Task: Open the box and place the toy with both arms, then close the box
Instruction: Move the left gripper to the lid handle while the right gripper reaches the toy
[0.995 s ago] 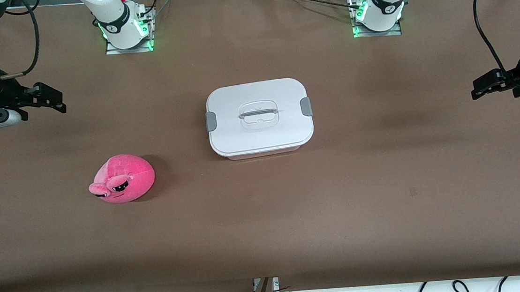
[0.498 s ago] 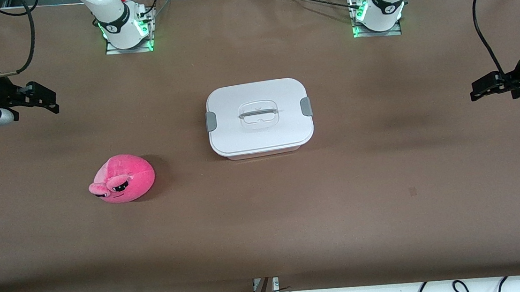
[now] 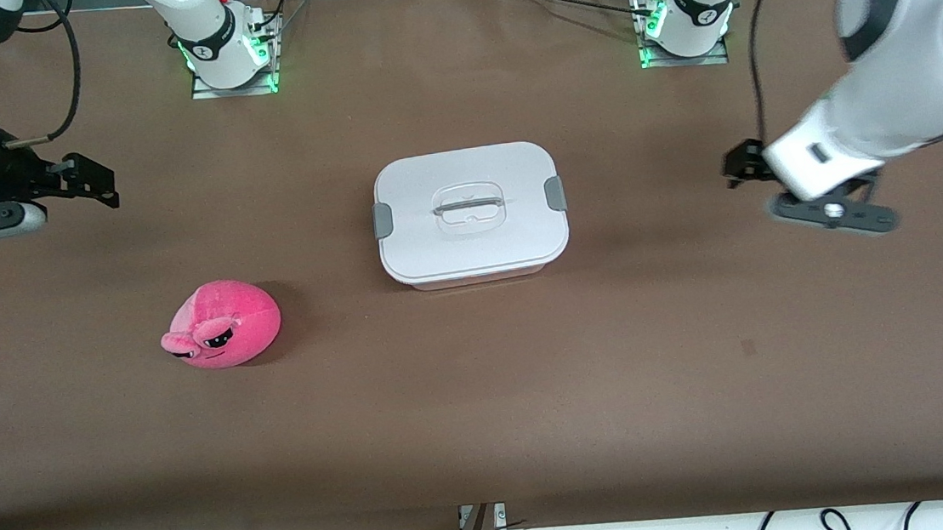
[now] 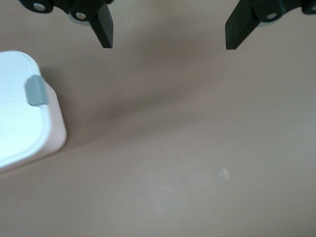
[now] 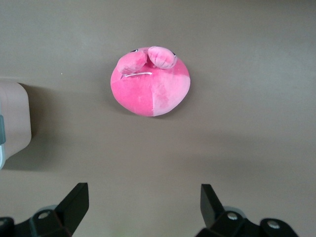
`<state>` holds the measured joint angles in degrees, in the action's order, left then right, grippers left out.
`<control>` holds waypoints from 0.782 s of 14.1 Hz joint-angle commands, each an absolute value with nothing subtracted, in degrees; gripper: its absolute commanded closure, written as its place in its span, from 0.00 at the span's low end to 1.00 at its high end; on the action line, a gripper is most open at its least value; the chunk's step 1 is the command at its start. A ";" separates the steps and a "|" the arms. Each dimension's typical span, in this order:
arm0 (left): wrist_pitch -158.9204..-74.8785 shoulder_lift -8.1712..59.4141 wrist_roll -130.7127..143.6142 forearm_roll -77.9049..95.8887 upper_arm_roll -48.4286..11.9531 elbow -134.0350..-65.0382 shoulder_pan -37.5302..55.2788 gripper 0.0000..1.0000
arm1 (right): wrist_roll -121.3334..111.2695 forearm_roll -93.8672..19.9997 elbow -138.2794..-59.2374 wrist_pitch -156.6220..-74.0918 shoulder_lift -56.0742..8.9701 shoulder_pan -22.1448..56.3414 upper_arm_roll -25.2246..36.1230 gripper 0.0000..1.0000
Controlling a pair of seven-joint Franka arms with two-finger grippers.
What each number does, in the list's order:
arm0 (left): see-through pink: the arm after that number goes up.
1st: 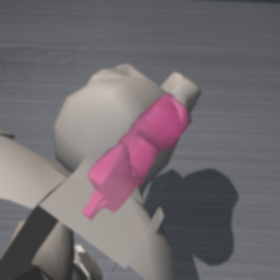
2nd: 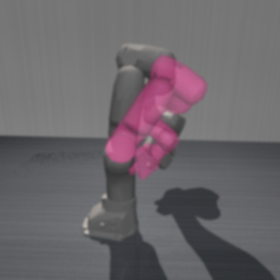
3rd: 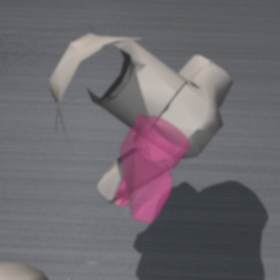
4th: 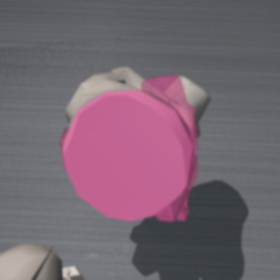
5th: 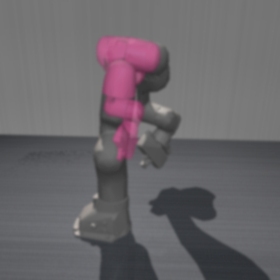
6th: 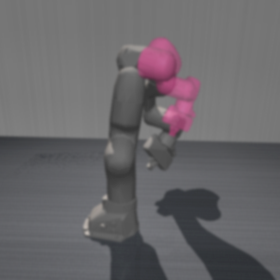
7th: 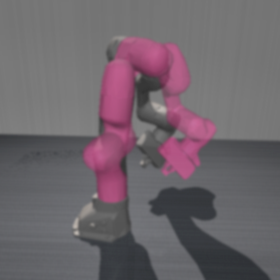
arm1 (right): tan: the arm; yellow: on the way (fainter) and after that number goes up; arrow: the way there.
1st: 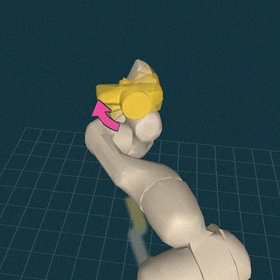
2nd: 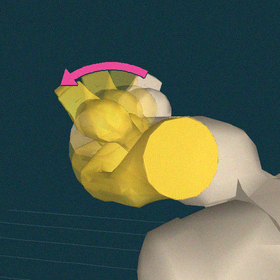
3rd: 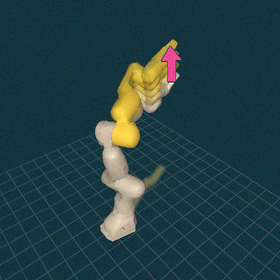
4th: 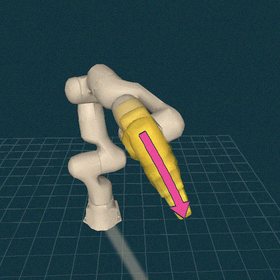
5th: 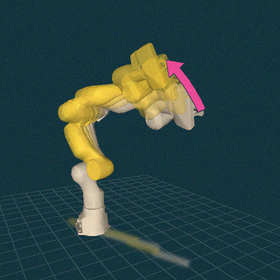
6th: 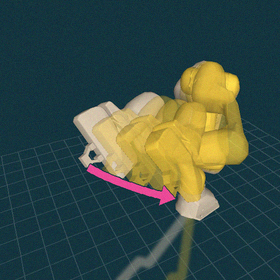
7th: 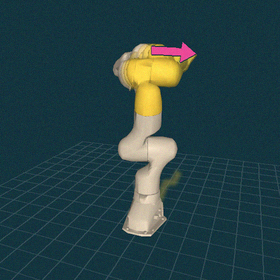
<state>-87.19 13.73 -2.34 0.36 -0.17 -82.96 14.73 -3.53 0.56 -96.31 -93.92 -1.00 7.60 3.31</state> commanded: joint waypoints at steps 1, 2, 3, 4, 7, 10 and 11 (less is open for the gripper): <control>-87.27 16.16 -4.38 5.33 0.53 -81.30 19.94 0.00 | -4.04 0.62 -95.10 -93.60 -2.72 7.47 2.81 0.00; -87.45 17.39 -8.22 8.49 0.44 -81.39 21.26 0.00 | -4.04 0.62 -95.62 -94.21 -3.51 7.47 2.81 0.00; -88.67 18.45 -12.44 10.18 0.27 -81.47 22.66 0.00 | -4.13 0.62 -96.50 -95.44 -4.12 7.47 2.73 0.00; -90.77 18.89 -16.13 10.54 -0.43 -82.17 23.81 0.00 | -4.13 0.70 -97.90 -97.62 -5.09 7.56 2.72 0.00; -95.52 21.00 -21.78 9.85 -2.46 -82.44 28.19 0.00 | -4.04 0.70 -99.76 -103.34 -10.96 8.78 2.72 0.00; -104.90 23.02 -24.34 6.09 -2.55 -84.18 34.61 0.00 | -4.04 0.53 -101.07 -113.52 -18.18 9.05 2.64 0.00; -109.03 23.03 -24.43 5.28 -2.55 -86.55 36.54 0.00 | -4.04 0.53 -102.99 -116.77 -18.72 9.05 2.55 0.00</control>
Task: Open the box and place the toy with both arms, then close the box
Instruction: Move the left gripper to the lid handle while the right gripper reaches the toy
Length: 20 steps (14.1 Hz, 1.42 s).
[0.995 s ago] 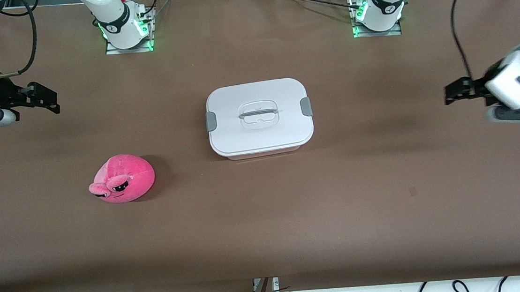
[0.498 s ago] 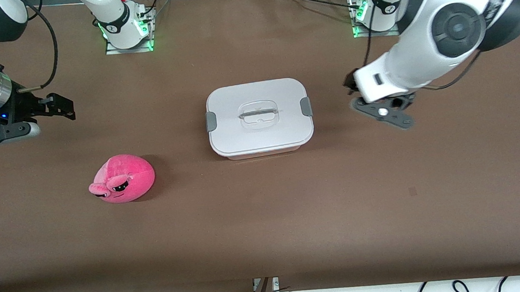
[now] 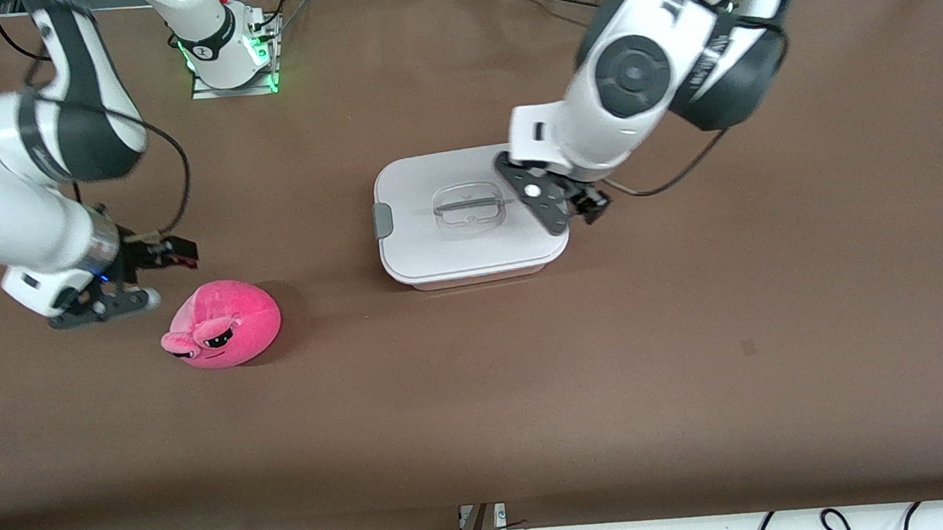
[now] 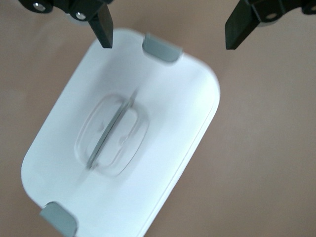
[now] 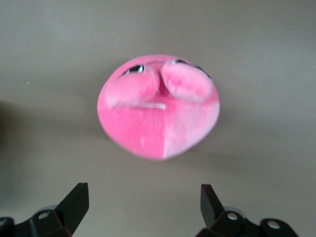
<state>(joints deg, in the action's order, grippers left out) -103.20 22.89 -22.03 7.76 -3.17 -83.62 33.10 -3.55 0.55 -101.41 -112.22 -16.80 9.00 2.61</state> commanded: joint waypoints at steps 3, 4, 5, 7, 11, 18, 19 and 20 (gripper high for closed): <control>-119.07 23.38 -25.30 0.37 -2.55 -92.27 40.33 0.00 | -4.48 0.53 -107.39 -123.91 -19.07 8.97 2.20 0.00; -119.61 23.99 -27.05 -1.04 -2.55 -92.46 41.12 0.00 | -5.18 0.53 -108.19 -125.67 -19.77 9.05 2.20 0.00; -119.71 24.34 -28.90 -1.32 -2.55 -92.46 41.31 0.00 | -5.71 0.53 -108.37 -127.25 -20.21 8.97 2.20 0.00; -120.58 25.13 -30.14 -1.49 -2.55 -93.16 42.53 0.00 | -5.71 0.53 -107.84 -128.23 -21.18 8.96 2.20 0.01; -122.34 26.89 -29.88 -1.49 -2.46 -93.43 43.59 0.00 | -5.71 0.53 -108.10 -131.74 -23.29 8.96 2.20 0.13; -122.43 27.77 -31.29 -3.16 -2.55 -90.98 44.21 0.55 | -7.73 0.44 -107.93 -131.76 -23.47 8.61 2.29 1.00; -122.43 28.38 -31.38 -3.16 -2.55 -90.10 44.30 0.60 | -7.82 0.44 -107.76 -130.62 -22.77 8.70 2.29 1.00; -122.43 28.56 -31.38 -3.16 -2.55 -89.83 44.64 0.72 | -8.87 0.53 -107.75 -129.47 -21.98 8.70 2.29 1.00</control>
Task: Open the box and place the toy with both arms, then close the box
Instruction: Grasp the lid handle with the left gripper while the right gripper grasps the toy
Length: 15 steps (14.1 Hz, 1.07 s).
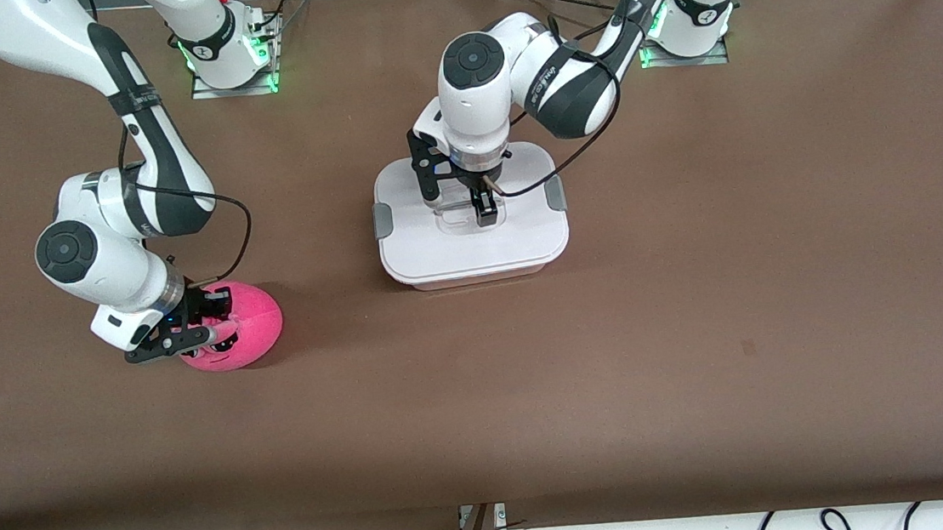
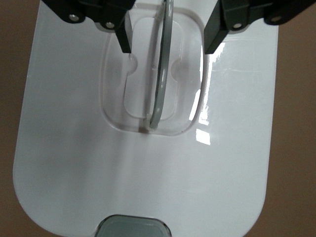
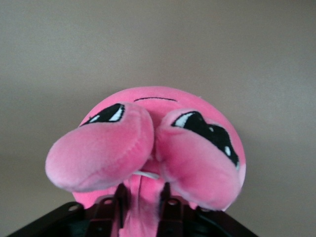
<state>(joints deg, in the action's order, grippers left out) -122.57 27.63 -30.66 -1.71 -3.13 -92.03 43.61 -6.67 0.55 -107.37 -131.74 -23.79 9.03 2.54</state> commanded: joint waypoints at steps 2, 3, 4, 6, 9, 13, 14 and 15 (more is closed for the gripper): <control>-122.43 28.65 -31.38 -3.16 -2.55 -89.82 44.82 0.96 | -11.76 0.53 -107.58 -129.20 -21.27 8.70 2.29 1.00; -122.43 28.65 -31.38 -3.25 -2.55 -89.82 44.91 0.99 | -14.30 0.53 -107.49 -129.11 -20.31 8.70 2.37 1.00; -122.43 28.65 -31.46 -3.25 -2.55 -89.91 45.00 1.00 | -17.28 0.53 -107.49 -128.33 -18.91 8.70 2.37 1.00; -122.26 28.65 -31.38 -3.16 -2.55 -90.00 45.00 1.00 | -20.73 0.79 -107.06 -124.48 -16.36 8.79 2.20 1.00; -121.99 28.39 -31.20 -3.16 -2.55 -89.56 45.00 1.00 | -29.84 0.97 -103.29 -114.73 -13.89 8.88 1.41 1.00; -115.78 28.30 -31.11 -3.16 -2.55 -85.09 45.00 1.00 | -44.25 0.88 -96.43 -105.14 -13.36 8.96 -0.70 1.00; -113.49 28.21 -31.20 -3.08 -2.55 -84.03 45.00 1.00 | -49.69 0.79 -95.02 -103.90 -13.36 8.96 -1.57 1.00; -111.29 28.04 -31.38 -2.99 -2.55 -82.98 44.83 1.00 | -54.79 0.88 -94.23 -103.45 -13.36 8.96 -2.45 1.00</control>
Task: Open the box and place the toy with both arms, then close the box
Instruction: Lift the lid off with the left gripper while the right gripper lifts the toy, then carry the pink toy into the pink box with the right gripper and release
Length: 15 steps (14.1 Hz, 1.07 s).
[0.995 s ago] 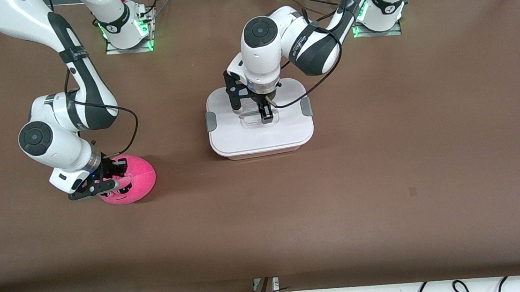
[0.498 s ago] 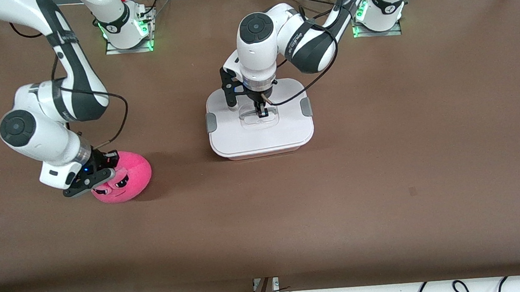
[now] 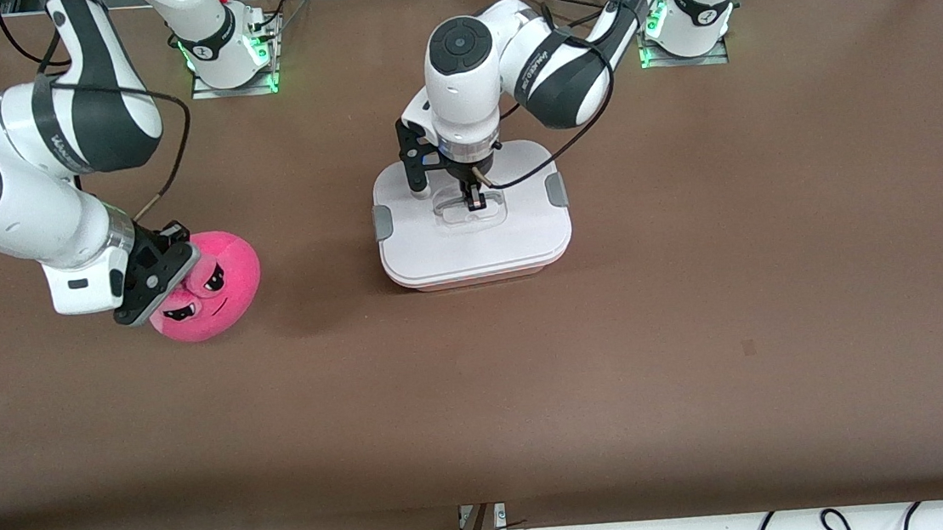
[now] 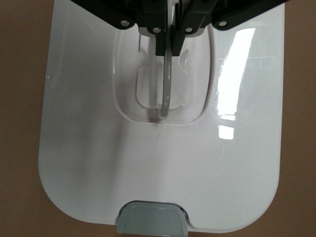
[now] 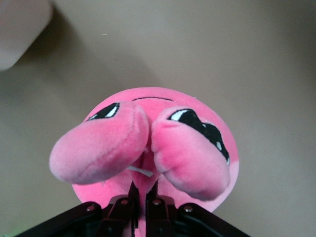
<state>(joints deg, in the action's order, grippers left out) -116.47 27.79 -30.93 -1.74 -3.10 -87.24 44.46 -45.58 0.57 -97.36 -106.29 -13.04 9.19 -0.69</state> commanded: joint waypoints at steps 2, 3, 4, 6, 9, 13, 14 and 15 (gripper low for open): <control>-107.07 27.51 -32.25 -2.55 -2.46 -81.04 43.86 1.00 | -64.29 0.79 -93.08 -103.36 -13.36 9.05 -4.91 1.00; -105.66 26.90 -32.86 -2.46 -2.03 -80.77 43.25 1.00 | -66.86 0.79 -92.29 -102.66 -13.27 8.97 -6.57 1.00; -104.17 26.20 -34.00 -2.46 -2.02 -80.77 41.42 1.00 | -67.75 0.88 -90.98 -101.87 -13.27 9.05 -7.90 1.00; -100.83 24.97 -39.26 -2.29 -2.02 -80.77 35.71 1.00 | -68.47 1.05 -89.65 -100.46 -13.27 9.14 -12.46 1.00; -92.49 22.51 -49.97 -2.20 -2.29 -79.20 25.25 1.00 | -66.81 1.41 -89.56 -100.37 -13.36 10.01 -16.78 1.00; -85.79 22.50 -62.99 -2.81 -2.02 -75.85 12.51 1.00 | -59.00 3.24 -89.47 -100.81 -15.02 18.78 -17.05 1.00; -85.69 22.76 -66.06 -2.99 -1.93 -75.85 10.04 1.00 | -57.15 5.17 -89.39 -100.90 -16.25 21.68 -17.05 1.00; -85.78 23.02 -68.44 -3.16 -1.93 -75.85 7.76 1.00 | -55.30 6.75 -88.69 -101.16 -17.39 25.10 -17.05 1.00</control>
